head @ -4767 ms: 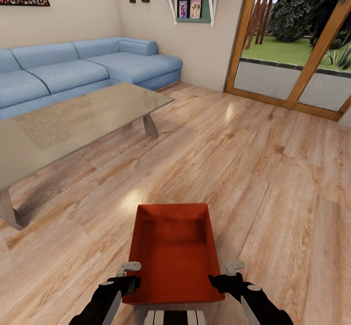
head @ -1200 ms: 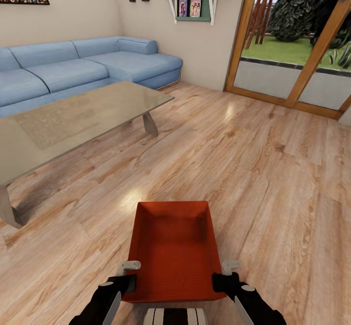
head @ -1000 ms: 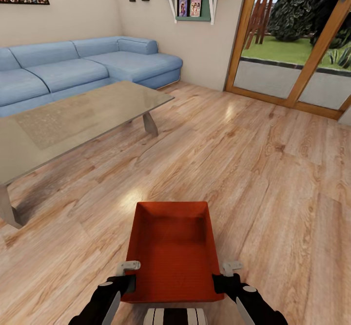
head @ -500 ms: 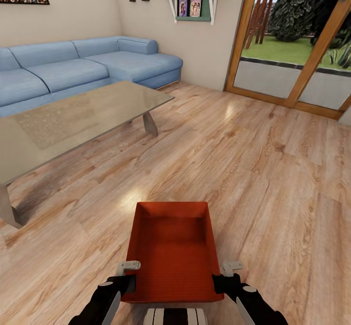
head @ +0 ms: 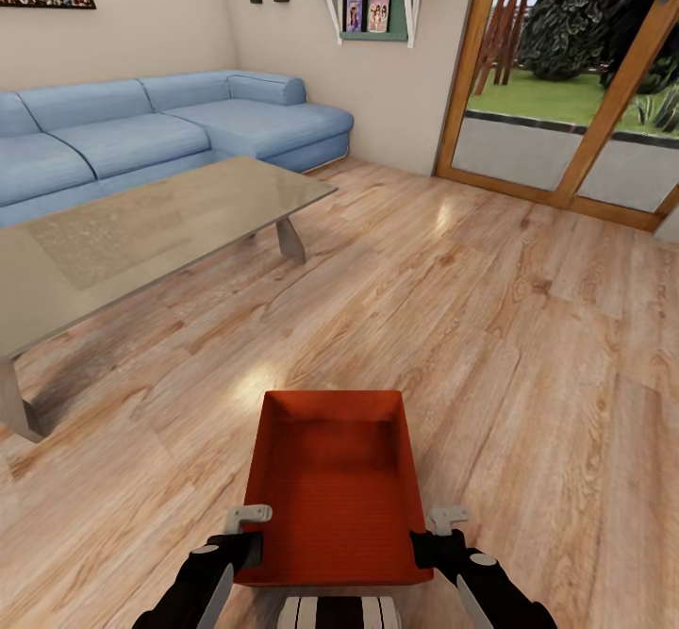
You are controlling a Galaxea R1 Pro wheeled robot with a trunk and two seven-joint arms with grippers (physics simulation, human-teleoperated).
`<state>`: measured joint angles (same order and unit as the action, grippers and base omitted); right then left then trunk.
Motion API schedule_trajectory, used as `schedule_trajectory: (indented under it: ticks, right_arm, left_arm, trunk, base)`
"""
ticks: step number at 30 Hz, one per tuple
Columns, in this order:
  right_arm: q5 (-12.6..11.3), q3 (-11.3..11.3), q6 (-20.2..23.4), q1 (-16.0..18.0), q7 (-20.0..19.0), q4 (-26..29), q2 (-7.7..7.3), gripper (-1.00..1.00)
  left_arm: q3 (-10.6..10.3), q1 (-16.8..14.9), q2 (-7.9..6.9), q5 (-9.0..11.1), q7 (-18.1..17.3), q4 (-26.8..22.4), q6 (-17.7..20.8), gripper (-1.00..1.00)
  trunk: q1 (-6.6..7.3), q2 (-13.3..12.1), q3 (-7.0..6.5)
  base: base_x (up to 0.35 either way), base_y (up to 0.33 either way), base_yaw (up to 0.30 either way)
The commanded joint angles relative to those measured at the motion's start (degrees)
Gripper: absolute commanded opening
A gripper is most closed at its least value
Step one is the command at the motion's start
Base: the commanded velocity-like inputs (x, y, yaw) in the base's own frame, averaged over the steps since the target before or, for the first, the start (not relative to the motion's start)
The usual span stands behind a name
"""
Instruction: Move the two storage containers from the living room to the garage. In the garage, place one container on the floor and stack the other container on top of it (either order is fine).
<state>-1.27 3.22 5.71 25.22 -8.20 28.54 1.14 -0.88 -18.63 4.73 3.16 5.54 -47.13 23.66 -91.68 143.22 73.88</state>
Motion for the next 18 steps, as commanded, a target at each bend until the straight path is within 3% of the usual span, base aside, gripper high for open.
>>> schedule_trajectory:
  ticks: [1,8,18]
  right_arm:
    - [-0.40,0.38,0.35,0.00,-0.06,0.11,-0.05,-1.00]
    - [-0.40,0.38,0.35,0.00,-0.06,0.11,-0.06,-1.00]
    - [0.02,0.58,0.29,0.00,-0.42,0.11,0.00,-1.00]
  left_arm:
    - [-0.17,-0.01,-0.03,0.09,0.61,-0.08,0.36,-1.00]
    - [-0.17,-0.01,-0.12,0.03,0.62,-0.13,0.26,-1.00]
    - [-0.17,-0.01,-0.83,0.00,0.61,-0.07,0.33,-1.00]
  trunk:
    - [0.01,0.02,0.04]
    - [0.01,0.02,0.04]
    - [2.20,-3.99,-1.75]
  base:
    - [0.000,0.000,0.000]
    - [0.000,0.000,0.000]
    - [0.000,0.000,0.000]
